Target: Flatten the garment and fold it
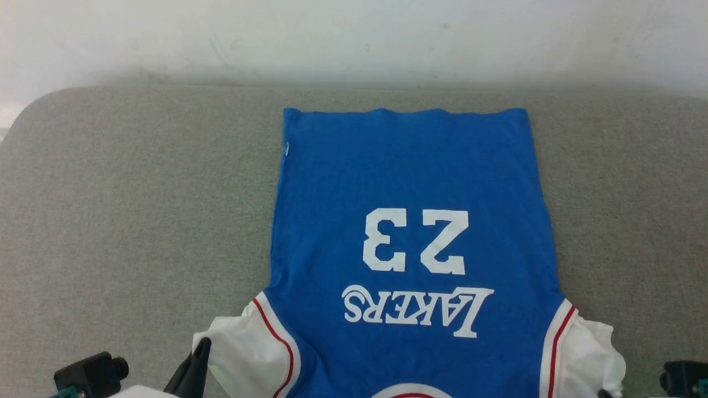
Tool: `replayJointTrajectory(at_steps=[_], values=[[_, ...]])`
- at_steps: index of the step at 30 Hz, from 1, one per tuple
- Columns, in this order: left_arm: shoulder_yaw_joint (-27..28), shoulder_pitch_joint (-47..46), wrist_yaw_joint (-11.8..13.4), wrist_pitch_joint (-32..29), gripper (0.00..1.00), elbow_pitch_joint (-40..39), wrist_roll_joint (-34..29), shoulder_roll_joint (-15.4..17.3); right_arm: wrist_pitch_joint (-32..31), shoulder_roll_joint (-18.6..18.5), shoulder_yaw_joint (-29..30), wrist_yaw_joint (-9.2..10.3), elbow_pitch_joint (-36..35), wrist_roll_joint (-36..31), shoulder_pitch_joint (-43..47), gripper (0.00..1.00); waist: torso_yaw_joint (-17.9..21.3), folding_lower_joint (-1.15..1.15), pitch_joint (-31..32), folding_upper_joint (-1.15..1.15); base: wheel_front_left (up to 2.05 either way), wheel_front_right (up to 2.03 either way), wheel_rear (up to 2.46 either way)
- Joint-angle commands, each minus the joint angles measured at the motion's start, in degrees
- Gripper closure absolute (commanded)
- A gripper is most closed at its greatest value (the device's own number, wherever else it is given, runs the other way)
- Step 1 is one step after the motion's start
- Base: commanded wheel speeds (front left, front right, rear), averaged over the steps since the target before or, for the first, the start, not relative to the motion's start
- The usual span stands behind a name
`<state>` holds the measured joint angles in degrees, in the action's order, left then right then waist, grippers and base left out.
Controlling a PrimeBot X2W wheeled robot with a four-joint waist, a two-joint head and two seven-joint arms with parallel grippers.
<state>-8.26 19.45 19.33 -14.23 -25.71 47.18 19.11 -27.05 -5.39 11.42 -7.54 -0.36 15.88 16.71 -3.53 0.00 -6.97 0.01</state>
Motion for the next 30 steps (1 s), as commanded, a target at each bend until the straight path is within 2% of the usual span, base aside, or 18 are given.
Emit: replayJointTrajectory(at_steps=[1, 3, 5, 9, 11, 13, 17, 22, 26, 30], values=[[0.02, -0.82, 0.45, -0.23, 1.0, -0.35, -0.54, 0.15, -0.18, 0.13, 0.27, 0.05, -0.1, 0.56, -0.53, 0.0, -0.2, 0.0, 0.54, -0.01, 0.0, 0.0, 0.0], [0.18, -0.34, 0.91, -0.07, 1.0, -1.11, -1.07, 0.36, -1.36, -0.26, 0.33, 0.05, -3.82, 1.75, -0.73, 0.0, -0.31, 0.0, 0.9, -0.01, 0.0, 0.0, 0.0], [0.36, 0.28, 1.34, 0.29, 1.0, -2.2, -1.46, 0.35, -2.6, -0.23, 1.72, 0.05, -10.52, 4.51, -2.21, 0.0, -0.38, 0.0, 0.96, -0.01, 0.0, 0.0, 0.0], [0.35, 0.96, 1.8, 1.33, 1.0, -4.42, -2.19, -0.05, -7.37, -4.56, 3.4, 0.05, -25.57, 5.78, -10.37, 0.0, -0.9, 0.0, -0.66, -0.01, 0.0, 0.0, 0.0], [-0.1, 0.33, 1.6, 1.78, 1.0, -5.12, -2.63, -0.25, -10.04, -6.62, 4.78, 0.05, -28.81, 5.65, -17.34, 0.0, -1.69, 0.0, -2.43, -0.01, 0.0, 0.0, 0.0], [-0.8, -0.83, 1.21, 2.2, 1.0, -5.45, -3.08, -0.53, -13.0, -9.58, 4.93, 0.05, -28.87, 5.38, -25.42, 0.0, -2.75, 0.0, -4.58, -0.01, 0.0, 0.0, 0.0], [-2.31, -3.42, 0.53, 3.23, 1.0, -5.7, -3.79, -1.66, -17.52, -12.25, 3.97, 0.05, -22.52, 4.61, -42.09, 0.0, -5.05, 0.0, -9.58, -0.01, 0.0, 0.0, 0.0], [-3.74, -6.95, -0.39, 5.11, 1.0, -4.25, -3.86, -3.94, -20.59, -14.41, 0.73, 0.05, -8.44, 0.59, -57.82, 0.0, -8.34, 0.0, -16.11, -0.01, 0.0, 0.0, 0.0], [-5.46, -9.81, -1.79, 6.24, 1.0, -2.8, -4.02, -5.38, -21.87, -14.6, 0.55, 0.05, 2.52, -4.75, -65.2, 0.0, -11.18, 0.0, -20.73, -0.01, 0.0, 0.0, 0.0], [-6.59, -12.34, -2.95, 7.2, 1.0, -1.97, -4.37, -6.27, -21.59, -14.92, 1.45, 0.05, 10.78, -9.17, -68.44, 0.0, -14.0, 0.0, -24.1, -0.01, 0.0, 0.0, 0.0]])
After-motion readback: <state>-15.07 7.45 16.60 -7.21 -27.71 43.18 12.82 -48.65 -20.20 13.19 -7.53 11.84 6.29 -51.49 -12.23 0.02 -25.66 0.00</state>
